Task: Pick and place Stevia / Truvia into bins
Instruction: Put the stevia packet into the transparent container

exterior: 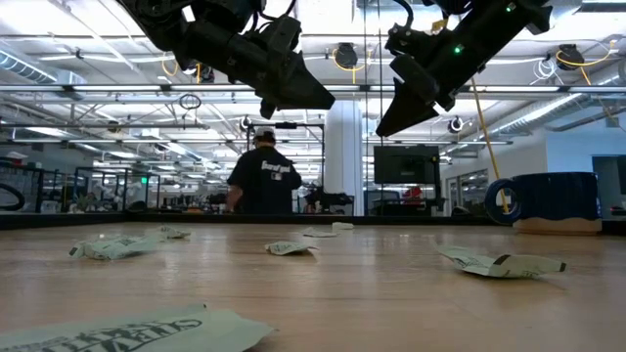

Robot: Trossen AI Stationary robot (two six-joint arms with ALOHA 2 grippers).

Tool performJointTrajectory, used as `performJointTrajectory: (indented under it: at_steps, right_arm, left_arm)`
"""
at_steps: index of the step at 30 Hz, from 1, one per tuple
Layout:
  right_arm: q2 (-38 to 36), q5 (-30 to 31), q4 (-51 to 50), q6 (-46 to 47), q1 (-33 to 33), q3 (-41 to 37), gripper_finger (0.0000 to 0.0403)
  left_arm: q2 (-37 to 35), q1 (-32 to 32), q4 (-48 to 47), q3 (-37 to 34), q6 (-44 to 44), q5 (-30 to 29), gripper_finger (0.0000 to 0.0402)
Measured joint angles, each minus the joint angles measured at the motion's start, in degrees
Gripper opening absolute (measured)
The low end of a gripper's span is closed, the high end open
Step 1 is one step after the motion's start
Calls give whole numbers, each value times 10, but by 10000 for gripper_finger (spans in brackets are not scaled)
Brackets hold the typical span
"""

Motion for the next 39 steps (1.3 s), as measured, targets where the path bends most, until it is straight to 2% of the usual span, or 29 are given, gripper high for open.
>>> performJointTrajectory:
  at_steps: [25,39]
  right_arm:
    - [0,0,1,-14,0,0,100]
    - [0,0,38,-32,-3,0,100]
  left_arm:
    - [0,0,0,0,0,0,65]
    - [0,0,0,0,0,0,65]
